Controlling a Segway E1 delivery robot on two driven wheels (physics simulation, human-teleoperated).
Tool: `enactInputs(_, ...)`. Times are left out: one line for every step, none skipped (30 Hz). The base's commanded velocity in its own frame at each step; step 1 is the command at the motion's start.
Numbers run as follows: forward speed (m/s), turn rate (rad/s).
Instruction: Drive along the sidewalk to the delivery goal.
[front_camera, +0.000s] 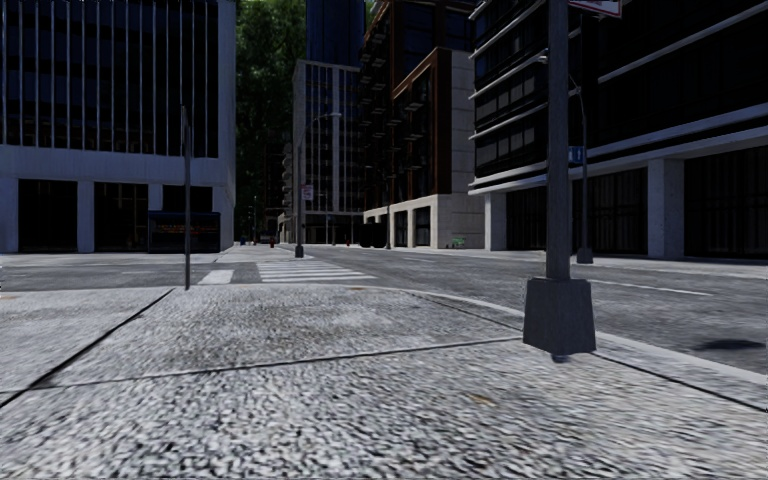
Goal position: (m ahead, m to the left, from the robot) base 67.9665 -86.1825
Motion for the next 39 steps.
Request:
enactInputs(2.00,0.24)
enactInputs(2.00,0.23)
enactInputs(2.00,0.23)
enactInputs(2.00,0.23)
enactInputs(2.00,0.23)
enactInputs(2.00,0.23)
enactInputs(2.00,0.23)
enactInputs(2.00,0.23)
enactInputs(2.00,0.23)
enactInputs(2.00,0.23)
enactInputs(2.00,0.23)
enactInputs(2.00,0.23)
enactInputs(2.00,0.23)
enactInputs(2.00,0.23)
enactInputs(2.00,0.23)
enactInputs(2.00,0.23)
enactInputs(2.00,0.23)
enactInputs(2.00,0.23)
enactInputs(2.00,0.23)
enactInputs(2.00,0.23)
enactInputs(2.00,0.23)
enactInputs(2.00,0.23)
enactInputs(2.00,0.23)
enactInputs(2.00,0.23)
enactInputs(2.00,0.23)
enactInputs(2.00,0.23)
enactInputs(2.00,0.23)
enactInputs(2.00,0.23)
enactInputs(2.00,0.23)
enactInputs(2.00,0.23)
enactInputs(2.00,0.23)
enactInputs(2.00,0.23)
enactInputs(2.00,0.23)
enactInputs(2.00,0.23)
enactInputs(2.00,0.23)
enactInputs(2.00,0.25)
enactInputs(2.00,0.28)
enactInputs(2.00,0.28)
enactInputs(2.00,0.28)
